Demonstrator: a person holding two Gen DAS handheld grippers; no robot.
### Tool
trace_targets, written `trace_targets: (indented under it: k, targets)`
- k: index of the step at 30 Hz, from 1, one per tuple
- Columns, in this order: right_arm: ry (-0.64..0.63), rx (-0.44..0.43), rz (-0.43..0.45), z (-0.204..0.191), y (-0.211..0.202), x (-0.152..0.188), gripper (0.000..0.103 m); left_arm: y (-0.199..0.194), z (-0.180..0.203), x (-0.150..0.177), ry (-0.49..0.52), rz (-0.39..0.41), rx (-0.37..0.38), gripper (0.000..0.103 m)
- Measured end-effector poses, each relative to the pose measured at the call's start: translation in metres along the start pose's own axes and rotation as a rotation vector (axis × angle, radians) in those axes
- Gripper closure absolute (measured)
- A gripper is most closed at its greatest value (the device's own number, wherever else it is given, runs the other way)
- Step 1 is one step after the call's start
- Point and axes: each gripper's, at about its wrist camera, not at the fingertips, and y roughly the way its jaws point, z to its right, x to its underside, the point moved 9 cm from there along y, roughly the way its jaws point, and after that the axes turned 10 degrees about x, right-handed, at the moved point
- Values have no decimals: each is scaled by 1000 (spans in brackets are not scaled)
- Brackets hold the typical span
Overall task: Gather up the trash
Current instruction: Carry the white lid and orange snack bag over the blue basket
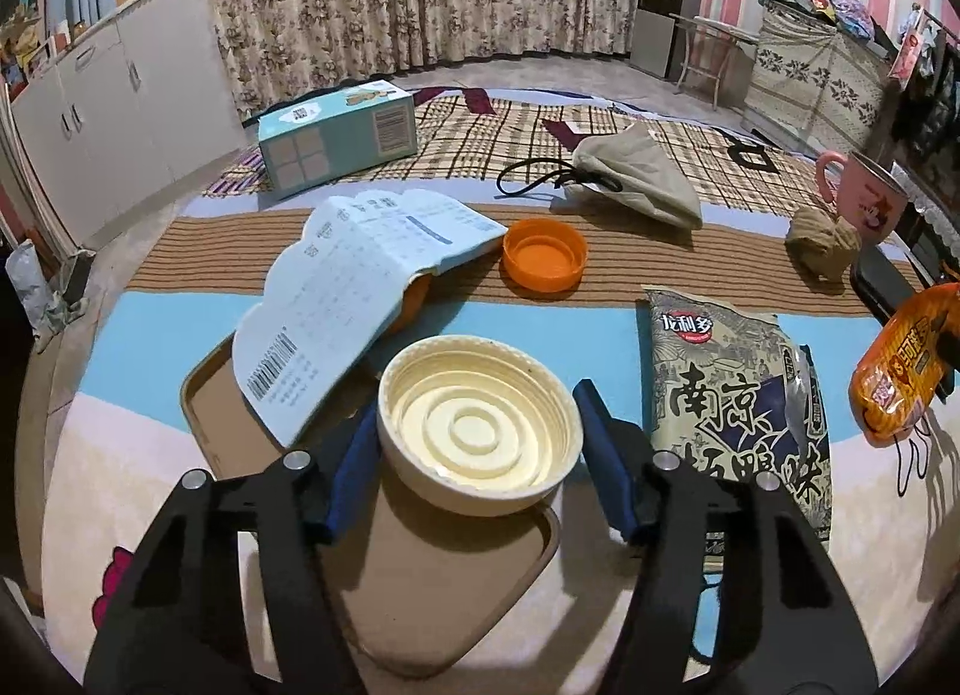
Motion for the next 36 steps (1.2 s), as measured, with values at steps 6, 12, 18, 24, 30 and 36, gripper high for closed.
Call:
trace_targets:
  k: [6,12,18,24,30,36]
  targets:
    - [4,-5,16,2,-5,-2,98,-17,8,-6,22,42,10,42]
    - [14,-31,51,2,-18,-11,98,-37,26,-25,30,99,39,42]
    - [34,-18,126,27,-55,-28,99,-58,65,-43,68,145,82,42]
    - [69,58,176,91,-96,-39,99,-78,141,-57,133,197,172,42]
    - [103,186,187,178,-132,-36,99,-93,238,-57,223,240,275,42]
    - [165,311,169,271,-157,-16,98,-97,342,-38,315,251,394,42]
